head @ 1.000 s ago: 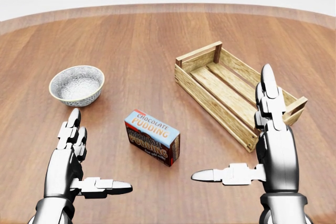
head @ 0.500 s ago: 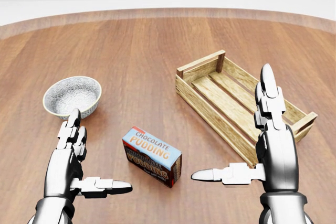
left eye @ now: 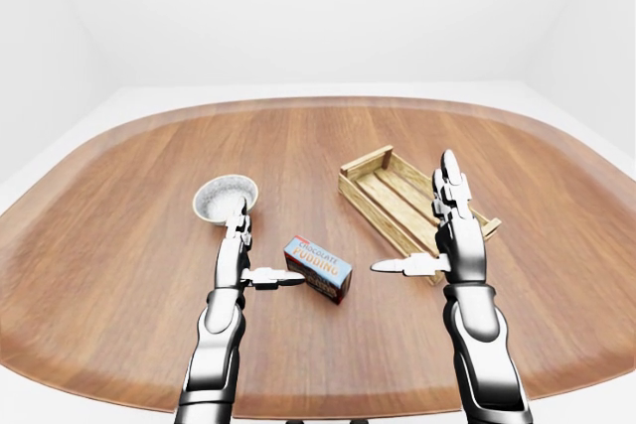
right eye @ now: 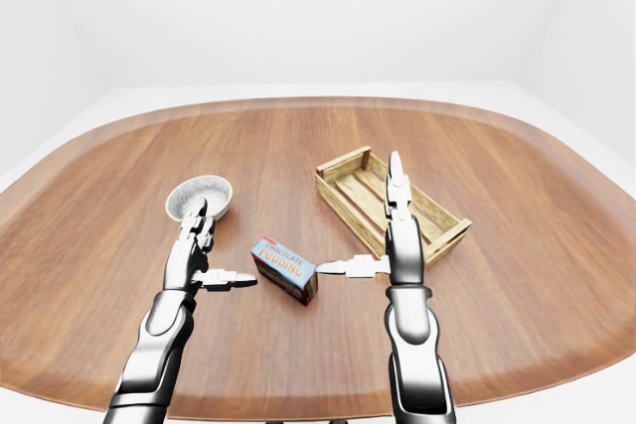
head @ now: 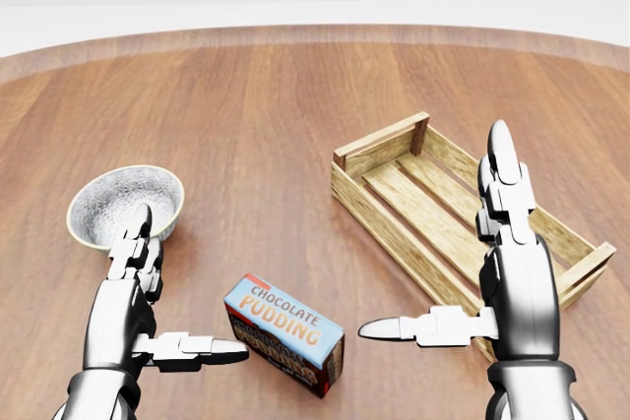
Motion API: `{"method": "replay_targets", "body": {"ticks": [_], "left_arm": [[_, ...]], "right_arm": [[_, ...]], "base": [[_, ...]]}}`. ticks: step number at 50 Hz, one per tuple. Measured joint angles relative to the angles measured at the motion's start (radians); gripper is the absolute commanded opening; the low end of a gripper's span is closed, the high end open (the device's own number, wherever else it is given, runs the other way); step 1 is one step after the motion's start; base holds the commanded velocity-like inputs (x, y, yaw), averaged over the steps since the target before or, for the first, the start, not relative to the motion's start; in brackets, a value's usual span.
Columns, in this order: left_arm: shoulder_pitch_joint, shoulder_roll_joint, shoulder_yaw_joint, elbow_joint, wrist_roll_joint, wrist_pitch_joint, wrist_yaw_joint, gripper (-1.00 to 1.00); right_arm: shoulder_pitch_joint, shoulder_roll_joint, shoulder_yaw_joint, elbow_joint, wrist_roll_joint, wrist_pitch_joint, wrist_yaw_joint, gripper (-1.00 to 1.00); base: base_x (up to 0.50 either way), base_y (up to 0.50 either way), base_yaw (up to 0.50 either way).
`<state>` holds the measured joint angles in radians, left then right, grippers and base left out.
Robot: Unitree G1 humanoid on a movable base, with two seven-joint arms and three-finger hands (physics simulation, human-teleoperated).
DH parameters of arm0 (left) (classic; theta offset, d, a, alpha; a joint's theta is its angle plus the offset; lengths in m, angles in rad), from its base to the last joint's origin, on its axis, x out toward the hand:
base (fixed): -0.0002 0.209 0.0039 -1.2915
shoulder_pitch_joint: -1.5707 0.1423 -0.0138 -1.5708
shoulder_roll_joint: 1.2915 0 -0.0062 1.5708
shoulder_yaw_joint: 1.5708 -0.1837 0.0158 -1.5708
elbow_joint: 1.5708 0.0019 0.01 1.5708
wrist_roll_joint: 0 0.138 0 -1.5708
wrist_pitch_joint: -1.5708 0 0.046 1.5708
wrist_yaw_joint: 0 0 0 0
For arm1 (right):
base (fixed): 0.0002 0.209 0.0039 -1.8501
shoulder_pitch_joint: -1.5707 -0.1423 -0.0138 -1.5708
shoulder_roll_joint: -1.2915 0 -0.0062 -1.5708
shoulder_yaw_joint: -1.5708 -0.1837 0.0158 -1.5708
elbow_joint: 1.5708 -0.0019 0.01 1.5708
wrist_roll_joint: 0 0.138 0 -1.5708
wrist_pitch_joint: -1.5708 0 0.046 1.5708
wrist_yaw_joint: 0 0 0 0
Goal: Pick up the chocolate pudding and put it in the tray.
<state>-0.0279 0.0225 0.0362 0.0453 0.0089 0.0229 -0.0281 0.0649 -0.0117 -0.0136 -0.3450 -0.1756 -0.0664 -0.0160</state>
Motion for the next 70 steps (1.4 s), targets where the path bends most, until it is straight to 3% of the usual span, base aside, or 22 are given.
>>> {"method": "replay_targets", "body": {"ticks": [28,50,70], "left_arm": [[-0.003,0.0,0.001,-0.003,-0.001,0.008,0.003,1.0],[-0.009,0.001,-0.014,0.028,0.046,0.004,0.001,1.0],[-0.009,0.0,-0.016,0.036,0.059,0.005,0.0,1.0]], "right_arm": [[-0.007,0.0,-0.001,-0.006,0.007,0.018,0.001,1.0],[-0.002,0.005,0.028,0.075,-0.007,-0.02,-0.005,1.0],[-0.009,0.019,0.094,0.275,-0.05,-0.021,-0.021,1.0]], "base": [[0.12,0.0,0.0],[0.0,0.0,0.0],[0.0,0.0,0.0]]}}
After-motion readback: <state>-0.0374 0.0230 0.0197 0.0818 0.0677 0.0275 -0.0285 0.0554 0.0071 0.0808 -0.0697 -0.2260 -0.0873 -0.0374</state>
